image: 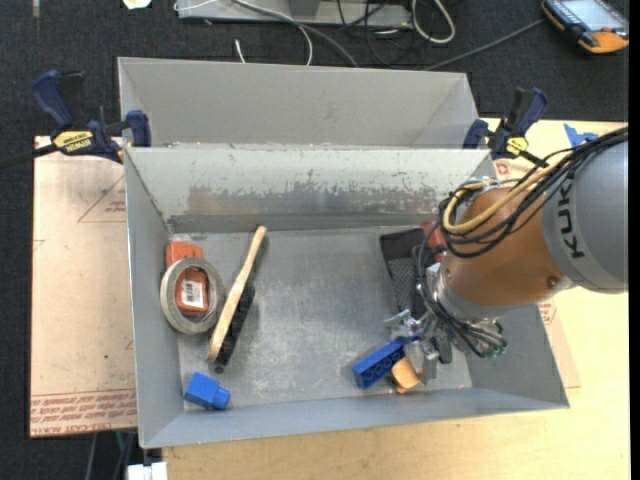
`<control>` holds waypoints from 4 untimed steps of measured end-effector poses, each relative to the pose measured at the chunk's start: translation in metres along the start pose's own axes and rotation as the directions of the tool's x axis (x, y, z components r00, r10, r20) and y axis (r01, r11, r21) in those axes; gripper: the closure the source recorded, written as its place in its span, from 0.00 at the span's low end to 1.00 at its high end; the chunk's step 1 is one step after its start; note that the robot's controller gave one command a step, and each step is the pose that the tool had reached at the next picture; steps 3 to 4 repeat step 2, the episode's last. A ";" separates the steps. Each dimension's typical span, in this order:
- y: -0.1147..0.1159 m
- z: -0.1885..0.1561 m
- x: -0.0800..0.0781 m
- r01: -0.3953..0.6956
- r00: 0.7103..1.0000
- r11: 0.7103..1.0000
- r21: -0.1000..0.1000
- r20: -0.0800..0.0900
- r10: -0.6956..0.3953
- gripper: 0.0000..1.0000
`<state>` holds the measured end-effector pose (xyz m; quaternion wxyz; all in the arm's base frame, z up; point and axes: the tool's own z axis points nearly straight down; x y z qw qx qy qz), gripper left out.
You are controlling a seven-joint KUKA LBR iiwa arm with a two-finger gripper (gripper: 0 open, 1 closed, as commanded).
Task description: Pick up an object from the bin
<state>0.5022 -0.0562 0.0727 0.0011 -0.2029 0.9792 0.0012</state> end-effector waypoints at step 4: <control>0.000 0.000 0.000 0.000 1.000 1.000 0.000 0.000 0.000 1.00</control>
Offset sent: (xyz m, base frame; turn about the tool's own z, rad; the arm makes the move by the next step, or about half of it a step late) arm 0.0000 0.0000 0.0000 0.0000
